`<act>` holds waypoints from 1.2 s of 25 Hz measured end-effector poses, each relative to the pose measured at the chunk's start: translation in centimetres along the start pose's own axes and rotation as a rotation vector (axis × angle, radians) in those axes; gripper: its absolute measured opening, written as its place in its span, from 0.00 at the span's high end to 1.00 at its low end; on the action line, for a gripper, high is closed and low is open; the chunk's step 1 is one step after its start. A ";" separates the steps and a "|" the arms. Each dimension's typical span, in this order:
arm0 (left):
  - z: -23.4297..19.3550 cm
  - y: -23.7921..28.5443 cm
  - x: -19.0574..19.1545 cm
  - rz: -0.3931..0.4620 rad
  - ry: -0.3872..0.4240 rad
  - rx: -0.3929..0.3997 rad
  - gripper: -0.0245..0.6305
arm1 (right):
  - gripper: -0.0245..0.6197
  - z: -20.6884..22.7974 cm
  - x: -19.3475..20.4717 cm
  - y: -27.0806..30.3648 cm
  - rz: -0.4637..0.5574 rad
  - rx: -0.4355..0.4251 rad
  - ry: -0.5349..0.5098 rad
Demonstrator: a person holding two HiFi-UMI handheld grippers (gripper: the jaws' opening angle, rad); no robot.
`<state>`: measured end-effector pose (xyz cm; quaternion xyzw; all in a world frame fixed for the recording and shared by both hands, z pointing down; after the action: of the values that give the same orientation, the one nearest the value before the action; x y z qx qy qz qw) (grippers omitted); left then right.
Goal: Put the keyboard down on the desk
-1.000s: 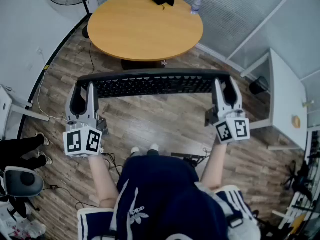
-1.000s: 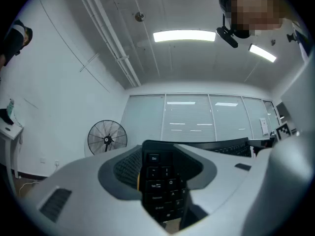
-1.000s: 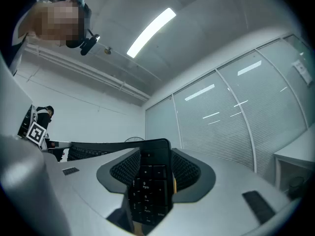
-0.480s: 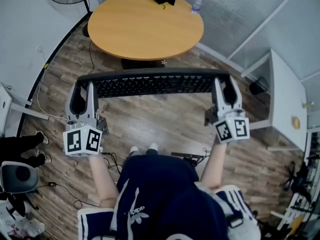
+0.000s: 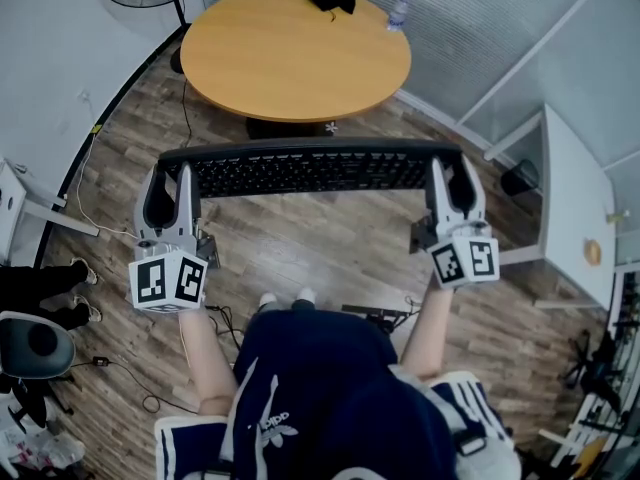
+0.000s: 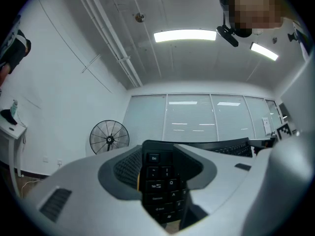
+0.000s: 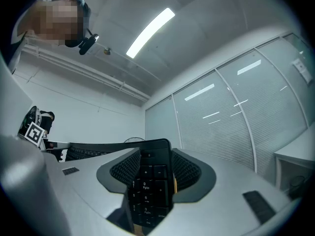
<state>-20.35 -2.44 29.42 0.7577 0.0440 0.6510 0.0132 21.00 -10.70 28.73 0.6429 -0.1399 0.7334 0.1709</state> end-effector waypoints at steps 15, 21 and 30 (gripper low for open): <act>0.0 -0.4 -0.1 -0.005 -0.007 -0.015 0.68 | 0.67 -0.4 -0.7 0.3 -0.006 -0.014 -0.013; -0.2 0.6 0.3 0.014 0.009 0.038 0.68 | 0.67 -0.4 -0.3 -0.4 0.028 0.023 -0.021; -0.5 1.9 -0.1 0.060 0.042 0.110 0.68 | 0.67 -0.9 0.2 -1.7 0.098 0.074 -0.026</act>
<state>-20.80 -4.34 29.53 0.7445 0.0571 0.6633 -0.0489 20.92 -8.79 28.76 0.6506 -0.1461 0.7372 0.1090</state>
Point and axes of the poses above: the fingertips, and each gripper's own axes: y forward along the fingers, z to its right, x out of its underside, the point moved 2 cm from there along -y, backward along the fingers, and after that the axes turned 1 degree about x, right-handed, at the moved point
